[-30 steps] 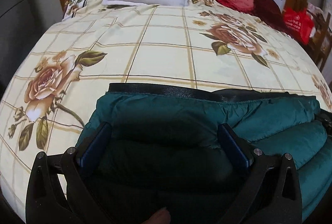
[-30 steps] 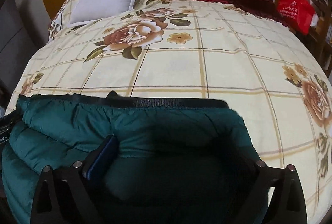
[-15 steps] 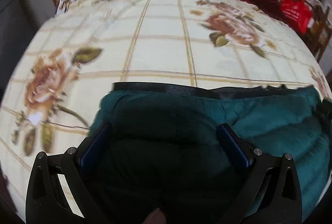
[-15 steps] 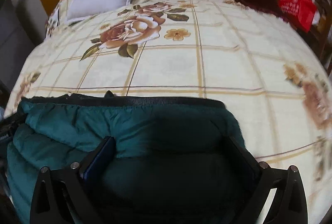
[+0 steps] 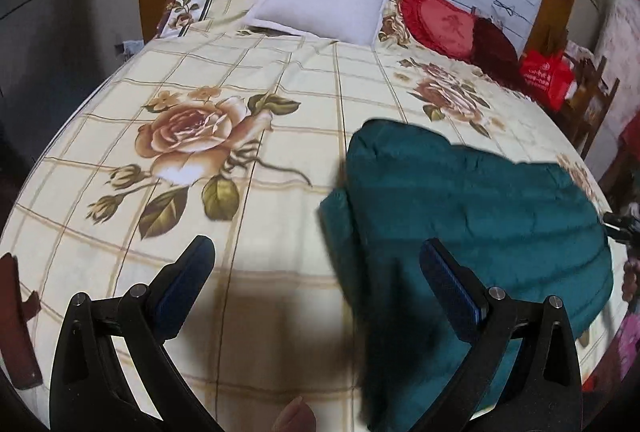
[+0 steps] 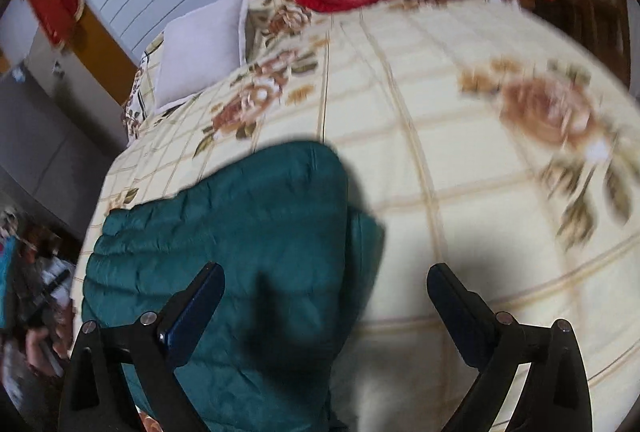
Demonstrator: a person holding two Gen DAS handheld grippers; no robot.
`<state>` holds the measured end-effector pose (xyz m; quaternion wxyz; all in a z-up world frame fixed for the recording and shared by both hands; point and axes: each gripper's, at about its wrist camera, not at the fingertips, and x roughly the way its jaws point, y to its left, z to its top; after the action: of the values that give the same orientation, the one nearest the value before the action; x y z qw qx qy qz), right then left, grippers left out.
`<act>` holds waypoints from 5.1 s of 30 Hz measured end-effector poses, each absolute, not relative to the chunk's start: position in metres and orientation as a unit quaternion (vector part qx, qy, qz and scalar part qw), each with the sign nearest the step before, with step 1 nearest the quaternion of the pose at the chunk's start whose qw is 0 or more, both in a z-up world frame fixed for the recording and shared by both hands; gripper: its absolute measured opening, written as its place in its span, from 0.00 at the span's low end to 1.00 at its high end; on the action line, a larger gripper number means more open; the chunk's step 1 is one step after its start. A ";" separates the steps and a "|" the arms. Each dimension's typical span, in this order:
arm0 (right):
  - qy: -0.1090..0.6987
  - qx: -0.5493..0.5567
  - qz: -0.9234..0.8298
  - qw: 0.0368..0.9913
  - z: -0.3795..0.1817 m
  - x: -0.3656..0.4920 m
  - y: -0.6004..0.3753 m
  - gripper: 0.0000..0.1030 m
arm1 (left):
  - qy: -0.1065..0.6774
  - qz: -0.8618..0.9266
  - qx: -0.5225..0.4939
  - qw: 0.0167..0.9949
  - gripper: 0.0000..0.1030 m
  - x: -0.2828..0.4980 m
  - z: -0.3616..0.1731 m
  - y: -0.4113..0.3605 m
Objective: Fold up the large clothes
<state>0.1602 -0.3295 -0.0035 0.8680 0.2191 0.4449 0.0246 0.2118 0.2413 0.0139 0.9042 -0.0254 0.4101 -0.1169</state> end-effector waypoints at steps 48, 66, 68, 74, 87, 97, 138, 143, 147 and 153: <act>0.396 0.244 0.218 0.858 -0.062 0.196 -0.327 0.89 | 0.453 -0.329 -0.112 0.821 0.64 0.267 -0.052 0.197; 0.349 0.125 0.164 0.914 0.080 0.155 -0.287 0.29 | 0.369 -0.284 -0.131 0.875 0.26 0.172 0.058 0.191; 0.349 0.113 0.170 0.915 0.089 0.148 -0.283 0.29 | 0.370 -0.281 -0.140 0.875 0.26 0.160 0.060 0.196; 0.365 0.108 0.192 0.904 0.093 0.126 -0.273 0.29 | 0.387 -0.276 -0.162 0.865 0.26 0.138 0.061 0.214; 0.426 0.204 0.179 0.863 0.013 0.148 -0.287 0.42 | 0.431 -0.228 -0.161 0.858 0.46 0.165 0.007 0.224; 0.406 0.212 0.109 0.882 0.055 0.121 -0.296 0.62 | 0.377 -0.185 -0.171 0.891 0.53 0.153 0.051 0.262; 0.395 0.059 -0.049 0.916 0.098 0.019 -0.192 0.93 | 0.335 -0.047 0.040 0.940 0.98 0.054 0.103 0.180; 0.405 0.053 -0.044 0.912 0.104 -0.046 -0.166 0.93 | 0.327 -0.050 0.060 0.942 0.98 -0.014 0.103 0.163; 0.392 0.041 -0.036 0.918 0.101 -0.095 -0.146 0.93 | 0.339 -0.065 0.039 0.938 0.98 -0.045 0.093 0.153; 0.383 -0.010 -0.054 0.922 0.096 -0.141 -0.131 0.93 | 0.392 -0.066 0.020 0.918 0.98 -0.071 0.085 0.149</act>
<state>-0.1415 -0.1314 0.0958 0.9222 -0.0097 0.3827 -0.0542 -0.0711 0.1494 0.0852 0.9175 0.0198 0.3917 -0.0658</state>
